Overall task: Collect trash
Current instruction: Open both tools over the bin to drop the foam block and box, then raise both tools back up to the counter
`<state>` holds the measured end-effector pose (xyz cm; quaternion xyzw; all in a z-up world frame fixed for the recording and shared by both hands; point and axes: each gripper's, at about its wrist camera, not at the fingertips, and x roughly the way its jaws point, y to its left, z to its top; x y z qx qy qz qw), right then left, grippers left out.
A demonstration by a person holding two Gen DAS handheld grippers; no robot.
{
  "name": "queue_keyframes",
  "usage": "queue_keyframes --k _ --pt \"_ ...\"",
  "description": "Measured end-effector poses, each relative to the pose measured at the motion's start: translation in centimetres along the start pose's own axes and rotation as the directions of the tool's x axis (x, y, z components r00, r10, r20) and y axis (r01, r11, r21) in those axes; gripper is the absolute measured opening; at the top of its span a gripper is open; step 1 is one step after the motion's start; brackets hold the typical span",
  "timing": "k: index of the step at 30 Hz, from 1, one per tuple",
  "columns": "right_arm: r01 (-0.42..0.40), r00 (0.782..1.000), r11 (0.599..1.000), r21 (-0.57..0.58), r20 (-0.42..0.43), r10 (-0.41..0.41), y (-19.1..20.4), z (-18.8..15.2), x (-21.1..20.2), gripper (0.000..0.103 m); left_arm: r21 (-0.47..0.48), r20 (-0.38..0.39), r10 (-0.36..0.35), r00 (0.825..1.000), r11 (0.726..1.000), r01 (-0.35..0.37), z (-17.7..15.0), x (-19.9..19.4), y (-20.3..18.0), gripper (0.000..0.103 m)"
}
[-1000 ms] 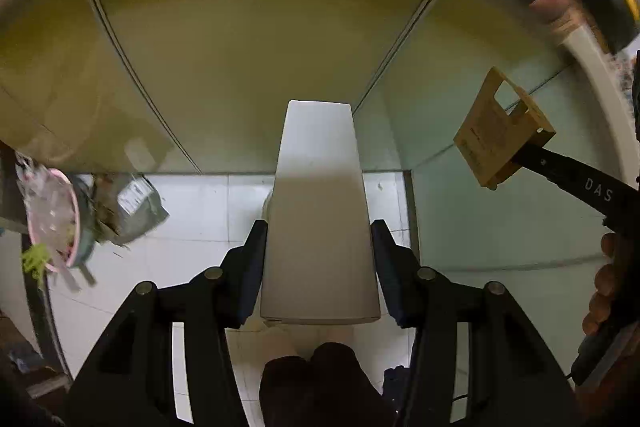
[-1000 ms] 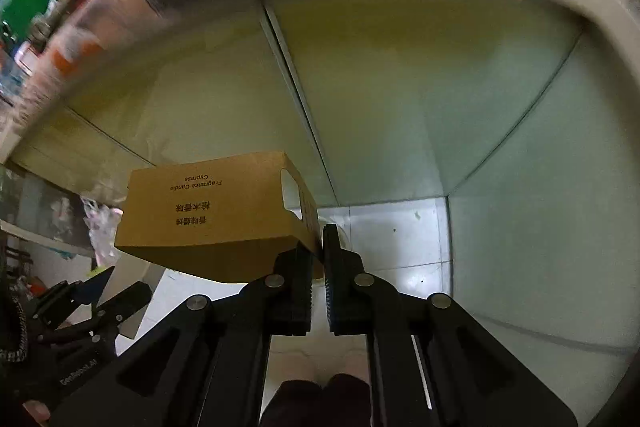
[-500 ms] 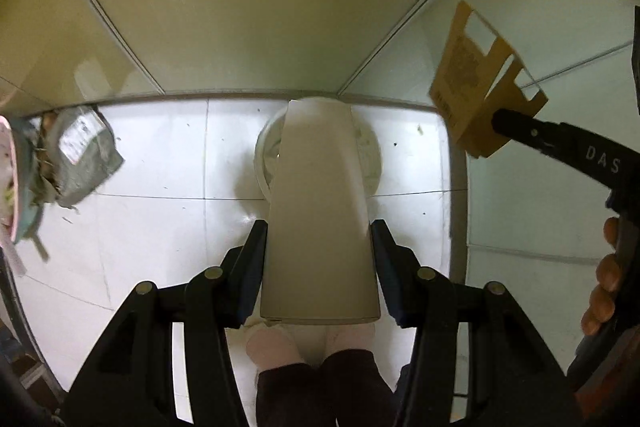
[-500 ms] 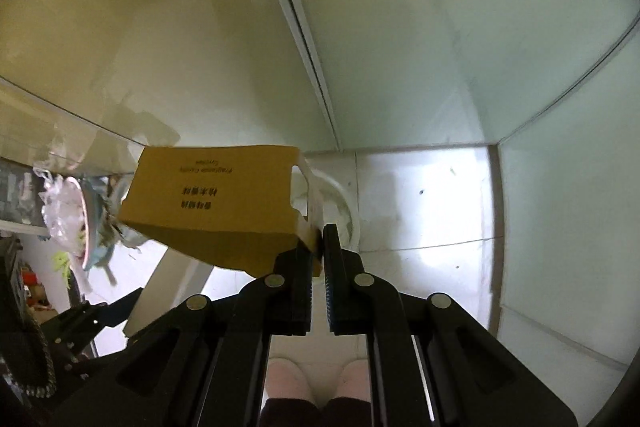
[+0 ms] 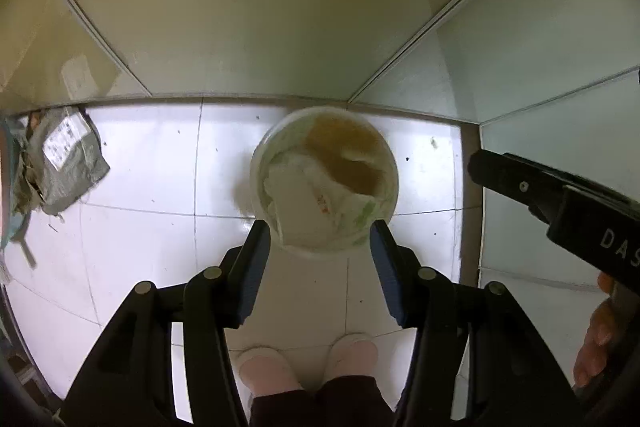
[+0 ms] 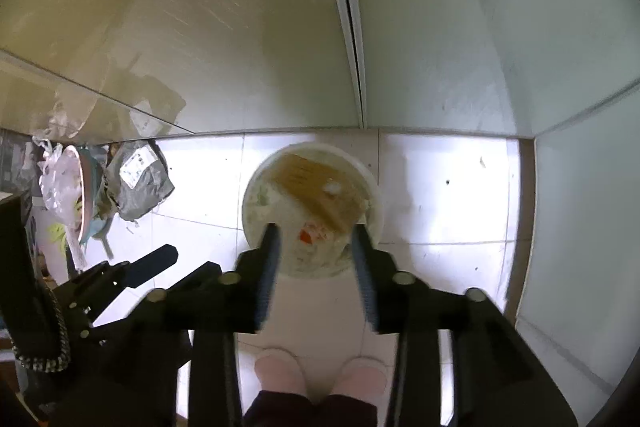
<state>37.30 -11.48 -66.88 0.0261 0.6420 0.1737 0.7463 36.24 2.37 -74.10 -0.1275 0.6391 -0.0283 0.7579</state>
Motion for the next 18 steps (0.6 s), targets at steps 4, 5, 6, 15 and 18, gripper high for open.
queue_keyframes --k 4,5,6,15,18 --pt "0.012 1.000 1.000 -0.021 0.028 -0.012 0.1 0.0 -2.8 0.037 0.027 0.026 0.016 1.000 0.999 -0.017 -0.1 -3.3 -0.9 0.051" --pt "0.019 0.999 0.999 -0.027 0.036 -0.018 0.3 -0.1 -4.1 0.037 0.030 0.033 0.019 0.999 0.999 -0.020 -0.1 -4.5 -1.3 0.051" --pt "0.021 0.999 0.999 -0.029 0.041 -0.020 0.3 0.0 -4.8 0.037 0.033 0.042 0.022 0.999 0.999 -0.024 -0.1 -5.9 -1.6 0.051" --pt "0.018 0.990 0.999 -0.044 0.138 -0.012 2.5 -0.3 -18.0 0.037 0.064 0.172 0.021 0.985 0.997 -0.032 0.5 -21.3 -4.8 0.051" --pt "0.020 0.984 0.998 -0.051 0.180 -0.011 3.5 -0.5 -23.3 0.037 0.076 0.228 0.018 0.974 0.996 -0.037 0.7 -28.0 -6.3 0.051"
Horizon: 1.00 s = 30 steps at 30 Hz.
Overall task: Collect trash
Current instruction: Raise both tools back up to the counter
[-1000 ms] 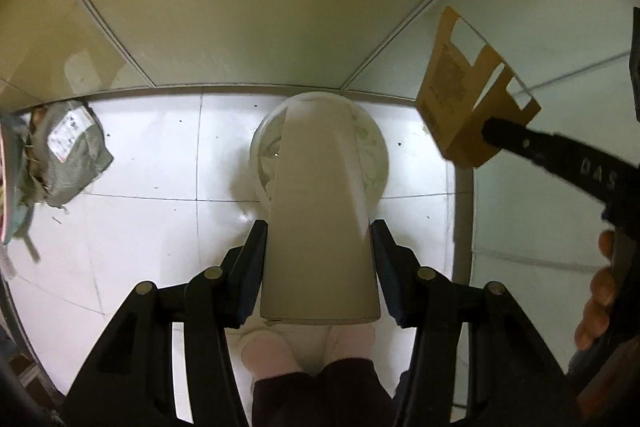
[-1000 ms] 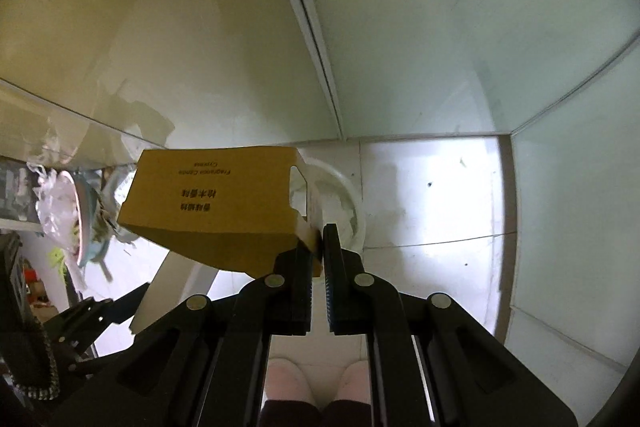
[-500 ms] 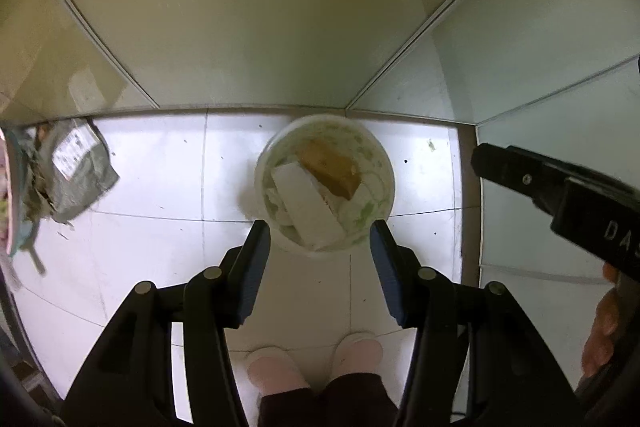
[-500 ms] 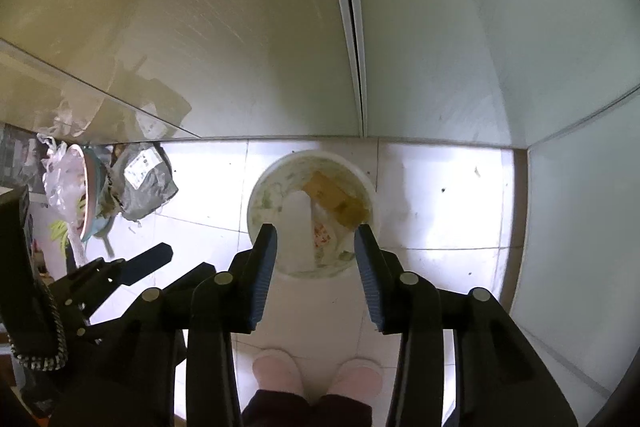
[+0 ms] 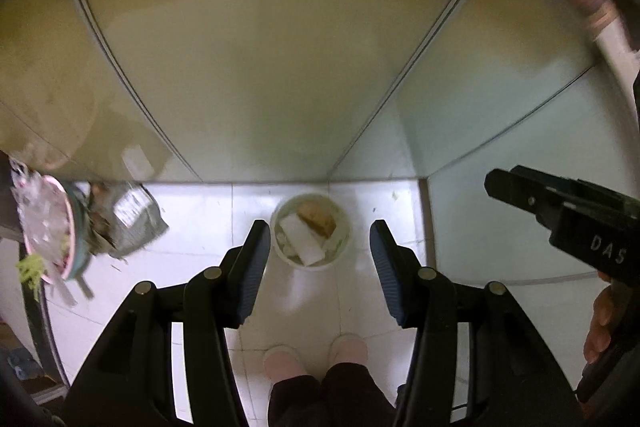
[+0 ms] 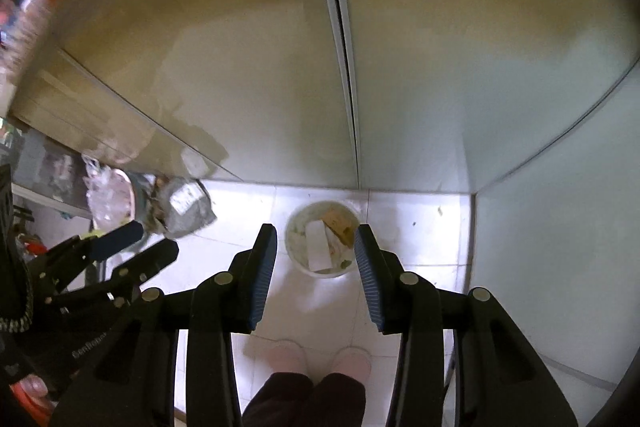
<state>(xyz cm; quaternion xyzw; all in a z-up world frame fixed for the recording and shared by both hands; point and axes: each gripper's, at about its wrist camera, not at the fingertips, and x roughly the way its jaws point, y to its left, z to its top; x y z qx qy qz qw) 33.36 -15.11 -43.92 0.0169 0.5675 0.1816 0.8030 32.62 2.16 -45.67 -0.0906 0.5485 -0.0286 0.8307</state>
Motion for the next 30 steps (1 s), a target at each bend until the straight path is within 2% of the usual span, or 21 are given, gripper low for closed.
queue_keyframes --k 5,7,14,17,19,21,23,24,27,30 --pt "0.001 0.995 1.000 -0.018 0.096 0.000 2.1 1.2 -9.5 0.037 0.013 0.103 -0.017 0.995 1.000 0.015 2.4 -9.7 -1.5 0.051" --pt "0.010 0.989 1.000 -0.027 0.149 -0.006 3.0 1.4 -13.5 0.037 0.020 0.155 -0.028 0.988 0.999 0.025 3.1 -13.7 -1.9 0.055" --pt "0.051 0.949 0.998 -0.043 0.314 -0.034 5.3 1.9 -25.1 0.037 0.083 0.331 -0.037 0.943 0.997 0.010 4.8 -25.8 -2.8 0.058" --pt "0.072 0.926 0.996 -0.048 0.375 -0.048 7.3 1.6 -28.4 0.037 0.096 0.403 -0.052 0.914 0.995 0.014 5.1 -30.6 -3.1 0.064" --pt "0.097 0.906 0.994 -0.052 0.419 -0.067 8.4 1.5 -30.6 0.047 0.107 0.438 -0.065 0.896 0.994 0.020 4.9 -33.3 -2.8 0.069" --pt "0.120 0.881 0.992 -0.045 0.466 -0.085 9.2 1.1 -32.5 0.054 0.118 0.481 -0.073 0.874 0.993 0.018 4.9 -35.8 -2.8 0.070" --pt "0.125 0.857 0.991 -0.038 0.507 -0.089 9.9 0.7 -33.8 0.056 0.132 0.512 -0.078 0.856 0.991 0.011 5.0 -37.6 -2.8 0.072" --pt "0.127 0.850 0.991 -0.034 0.519 -0.091 10.2 0.6 -34.6 0.056 0.134 0.525 -0.073 0.848 0.991 0.002 5.0 -38.3 -3.0 0.076" --pt "0.134 0.830 0.991 -0.015 0.549 -0.104 10.3 0.6 -35.4 0.067 0.129 0.574 -0.049 0.817 0.991 -0.031 4.9 -39.9 -2.9 0.093" --pt "0.135 0.816 0.991 0.008 0.566 -0.115 10.2 0.9 -36.0 0.069 0.128 0.582 -0.041 0.812 0.991 -0.042 5.2 -40.5 -2.8 0.098"
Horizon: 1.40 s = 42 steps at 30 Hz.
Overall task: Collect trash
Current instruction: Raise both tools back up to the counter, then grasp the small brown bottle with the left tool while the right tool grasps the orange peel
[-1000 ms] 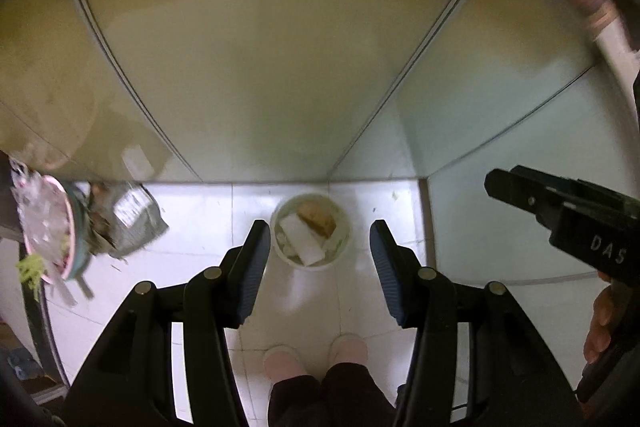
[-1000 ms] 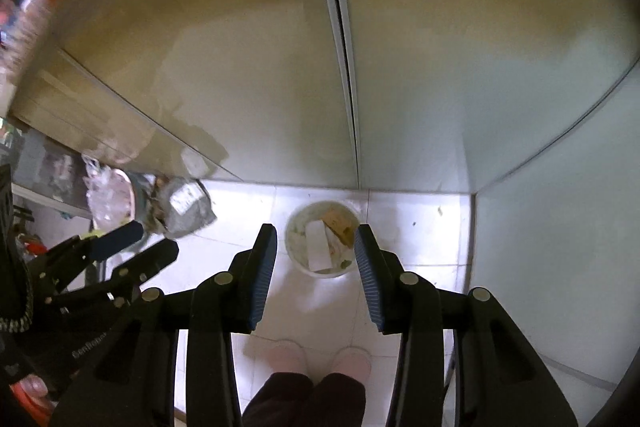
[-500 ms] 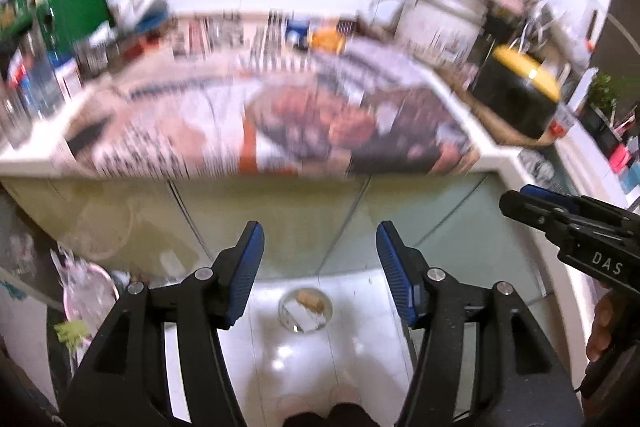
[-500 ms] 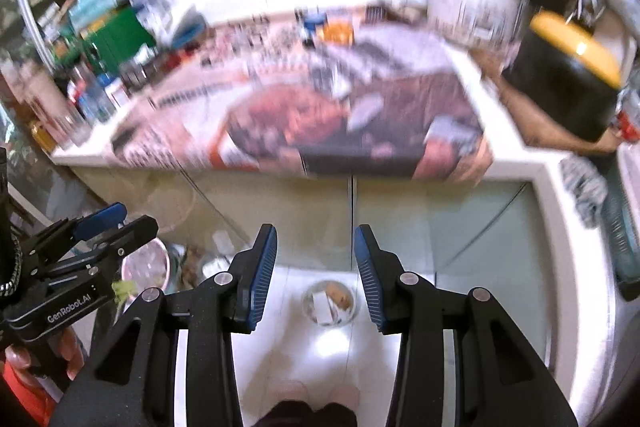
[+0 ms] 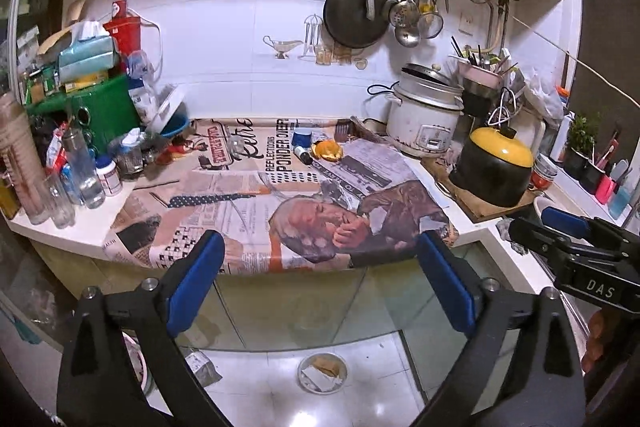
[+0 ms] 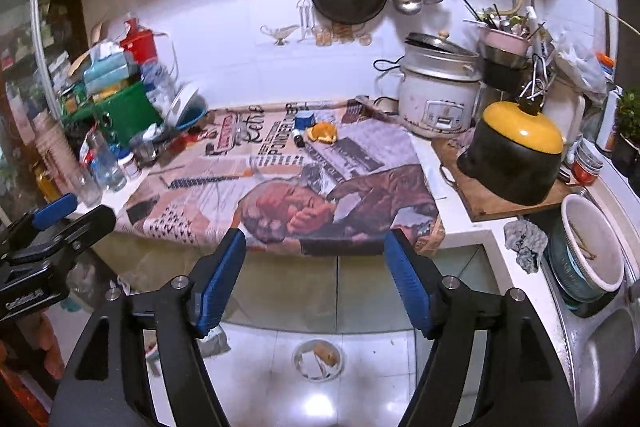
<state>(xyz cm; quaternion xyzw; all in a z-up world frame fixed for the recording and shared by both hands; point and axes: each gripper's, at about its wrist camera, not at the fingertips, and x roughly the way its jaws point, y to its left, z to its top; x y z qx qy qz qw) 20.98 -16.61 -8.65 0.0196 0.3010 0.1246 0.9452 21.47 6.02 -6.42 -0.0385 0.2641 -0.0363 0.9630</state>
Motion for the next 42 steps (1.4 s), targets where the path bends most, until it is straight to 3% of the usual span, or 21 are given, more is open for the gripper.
queue_keyframes --k 8,17,23,33,38,42 --pt "-0.009 1.000 1.000 0.011 0.007 0.009 -1.6 2.6 2.7 0.071 -0.008 -0.024 0.025 0.999 1.000 -0.025 1.9 3.5 0.2 0.099" --pt "-0.050 0.998 0.999 -0.003 0.024 0.050 -5.3 7.8 8.4 0.071 -0.067 -0.048 0.058 0.997 0.996 -0.061 7.3 12.4 -0.7 0.099" --pt "-0.086 0.996 0.995 -0.047 0.001 0.086 -8.1 11.7 12.5 0.071 -0.141 -0.055 0.094 0.994 0.985 -0.101 10.8 17.4 -1.0 0.099" --pt "-0.131 0.989 0.991 -0.041 -0.081 0.127 -9.8 14.1 19.7 0.071 -0.179 -0.137 0.176 0.975 0.963 -0.199 12.8 25.0 1.1 0.099" --pt "-0.104 0.988 0.994 -0.020 -0.120 0.101 -9.6 15.1 23.4 0.071 -0.153 -0.188 0.145 0.971 0.973 -0.174 13.8 31.0 2.9 0.099" --pt "-0.043 0.987 0.999 0.027 -0.156 0.047 -9.1 15.5 26.5 0.071 -0.117 -0.238 0.078 0.968 0.987 -0.108 14.3 37.6 4.4 0.099"
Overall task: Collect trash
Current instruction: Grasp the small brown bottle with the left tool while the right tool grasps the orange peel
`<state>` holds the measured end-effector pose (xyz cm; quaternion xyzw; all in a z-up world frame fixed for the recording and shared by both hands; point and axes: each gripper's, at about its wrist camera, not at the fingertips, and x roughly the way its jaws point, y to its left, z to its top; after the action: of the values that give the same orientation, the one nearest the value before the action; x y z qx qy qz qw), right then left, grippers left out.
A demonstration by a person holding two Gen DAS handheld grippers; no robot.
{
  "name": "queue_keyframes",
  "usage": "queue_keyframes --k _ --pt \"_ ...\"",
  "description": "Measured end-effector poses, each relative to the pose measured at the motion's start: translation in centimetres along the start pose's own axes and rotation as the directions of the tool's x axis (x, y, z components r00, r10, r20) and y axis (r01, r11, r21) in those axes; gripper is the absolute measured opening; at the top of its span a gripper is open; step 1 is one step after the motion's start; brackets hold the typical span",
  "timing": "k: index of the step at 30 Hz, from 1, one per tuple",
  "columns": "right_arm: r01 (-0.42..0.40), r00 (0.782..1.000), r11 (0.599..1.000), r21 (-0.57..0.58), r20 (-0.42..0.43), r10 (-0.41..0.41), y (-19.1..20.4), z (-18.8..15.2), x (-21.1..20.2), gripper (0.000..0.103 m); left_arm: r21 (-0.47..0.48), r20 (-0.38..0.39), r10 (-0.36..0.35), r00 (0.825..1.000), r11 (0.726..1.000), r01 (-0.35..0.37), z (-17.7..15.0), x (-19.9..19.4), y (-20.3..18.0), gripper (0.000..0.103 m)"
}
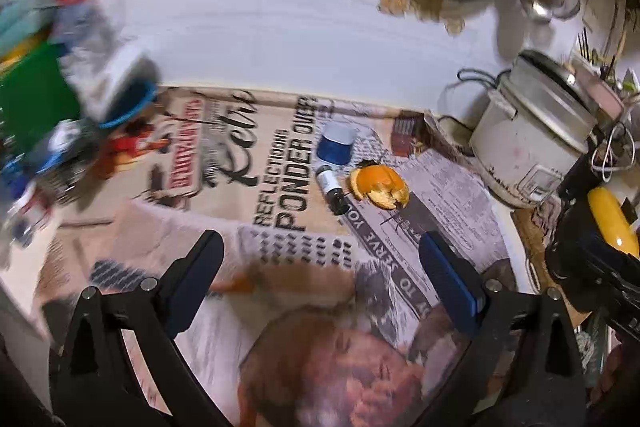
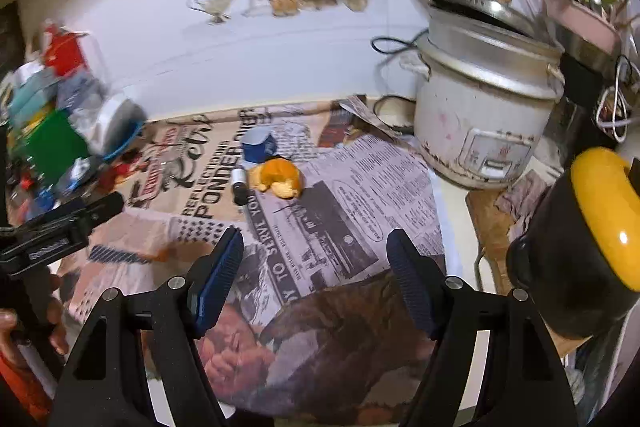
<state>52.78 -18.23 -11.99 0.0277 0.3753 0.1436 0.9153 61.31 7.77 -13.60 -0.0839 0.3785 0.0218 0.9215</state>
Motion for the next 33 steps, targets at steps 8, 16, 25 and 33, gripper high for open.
queue_keyframes --k 8,16,25,33 --pt "0.072 0.993 0.993 0.092 -0.104 -0.062 0.2 1.7 6.5 0.071 0.052 -0.174 -0.092 0.980 0.993 0.102 2.5 13.6 -0.3 0.078" --pt "0.078 0.985 0.987 0.141 -0.161 -0.055 -0.8 2.8 13.1 0.071 0.124 -0.237 -0.066 0.969 0.987 0.098 2.2 22.3 -1.8 0.065" --pt "-0.016 0.973 0.990 0.143 -0.225 0.048 0.0 4.5 20.7 0.071 0.149 -0.213 -0.062 0.975 0.984 0.095 1.7 23.4 0.1 0.033" --pt "-0.087 0.964 0.974 0.208 -0.231 0.135 2.0 6.7 25.6 0.071 0.077 -0.213 -0.086 0.973 0.992 0.104 2.2 23.0 3.5 0.027"
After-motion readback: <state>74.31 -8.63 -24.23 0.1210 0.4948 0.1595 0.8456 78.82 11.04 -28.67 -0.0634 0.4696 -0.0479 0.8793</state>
